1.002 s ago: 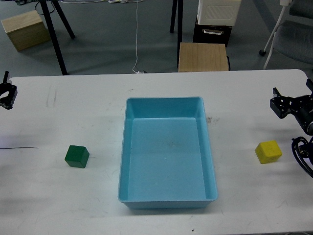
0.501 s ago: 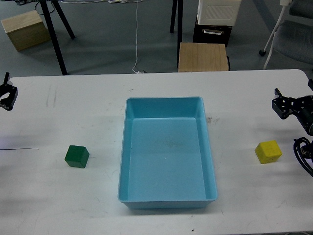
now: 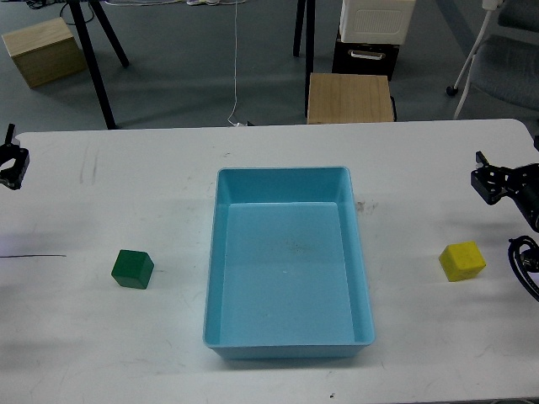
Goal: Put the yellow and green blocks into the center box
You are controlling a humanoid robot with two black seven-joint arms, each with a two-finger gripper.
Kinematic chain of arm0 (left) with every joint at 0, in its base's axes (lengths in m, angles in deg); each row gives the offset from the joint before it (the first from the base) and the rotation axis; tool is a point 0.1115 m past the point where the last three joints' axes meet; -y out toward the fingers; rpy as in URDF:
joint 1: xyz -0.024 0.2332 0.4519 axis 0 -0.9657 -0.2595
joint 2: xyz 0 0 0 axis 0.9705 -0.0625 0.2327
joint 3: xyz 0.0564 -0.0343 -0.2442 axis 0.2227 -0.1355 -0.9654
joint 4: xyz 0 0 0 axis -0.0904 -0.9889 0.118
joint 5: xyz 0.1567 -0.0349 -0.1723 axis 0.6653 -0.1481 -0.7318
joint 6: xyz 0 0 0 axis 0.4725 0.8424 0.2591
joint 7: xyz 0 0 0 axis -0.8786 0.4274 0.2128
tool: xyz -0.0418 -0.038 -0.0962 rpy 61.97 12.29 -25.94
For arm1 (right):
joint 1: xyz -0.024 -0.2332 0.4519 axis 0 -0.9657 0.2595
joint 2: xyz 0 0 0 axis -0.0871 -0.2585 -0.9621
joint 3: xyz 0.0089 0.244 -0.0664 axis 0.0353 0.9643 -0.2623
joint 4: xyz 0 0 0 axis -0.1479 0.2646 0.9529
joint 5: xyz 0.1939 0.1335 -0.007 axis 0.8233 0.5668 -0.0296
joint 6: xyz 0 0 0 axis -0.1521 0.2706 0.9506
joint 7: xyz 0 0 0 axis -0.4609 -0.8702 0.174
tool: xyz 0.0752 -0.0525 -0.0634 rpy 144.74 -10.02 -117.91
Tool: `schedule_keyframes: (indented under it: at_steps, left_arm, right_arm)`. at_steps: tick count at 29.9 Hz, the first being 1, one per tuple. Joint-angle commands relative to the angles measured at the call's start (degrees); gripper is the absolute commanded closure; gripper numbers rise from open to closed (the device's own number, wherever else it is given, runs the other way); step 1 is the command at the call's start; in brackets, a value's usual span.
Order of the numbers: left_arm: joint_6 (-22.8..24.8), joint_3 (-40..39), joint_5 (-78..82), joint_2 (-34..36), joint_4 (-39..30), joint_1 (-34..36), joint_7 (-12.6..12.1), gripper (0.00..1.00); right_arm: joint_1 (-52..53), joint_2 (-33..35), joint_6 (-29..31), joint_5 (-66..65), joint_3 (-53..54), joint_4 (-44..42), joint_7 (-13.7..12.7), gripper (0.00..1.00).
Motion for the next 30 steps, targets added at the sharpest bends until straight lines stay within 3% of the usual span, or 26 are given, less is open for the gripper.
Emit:
schedule_keyframes:
  at_steps: [1, 9, 14, 25, 30]
  left_arm:
    - [0.0, 0.05, 0.02, 0.0, 0.0, 0.0, 0.0, 0.0]
    - [0.0, -0.04, 0.02, 0.0, 0.0, 0.0, 0.0, 0.0]
    - [0.0, -0.04, 0.02, -0.09, 0.0, 0.08, -0.09, 0.0]
    - [0.0, 0.05, 0.11, 0.0, -0.09, 0.09, -0.09, 0.0]
    - [0.0, 0.05, 0.11, 0.0, -0.26, 0.09, -0.09, 0.0]
  right_arm:
    - [0.16, 2.06, 0.18, -1.64, -1.3, 0.08, -0.2, 0.0]
    - [0.69, 23.13, 0.26, -17.54, -5.86, 4.48, -1.87, 0.0]
    - [3.67, 35.71, 3.87, -30.7, -13.41, 4.57, -3.19, 0.0]
    - [18.61, 42.4, 4.66, -65.6, -23.27, 10.89, -3.89, 0.0]
    - [23.89, 44.42, 9.66, -88.18, -27.48, 14.84, -3.37, 0.0]
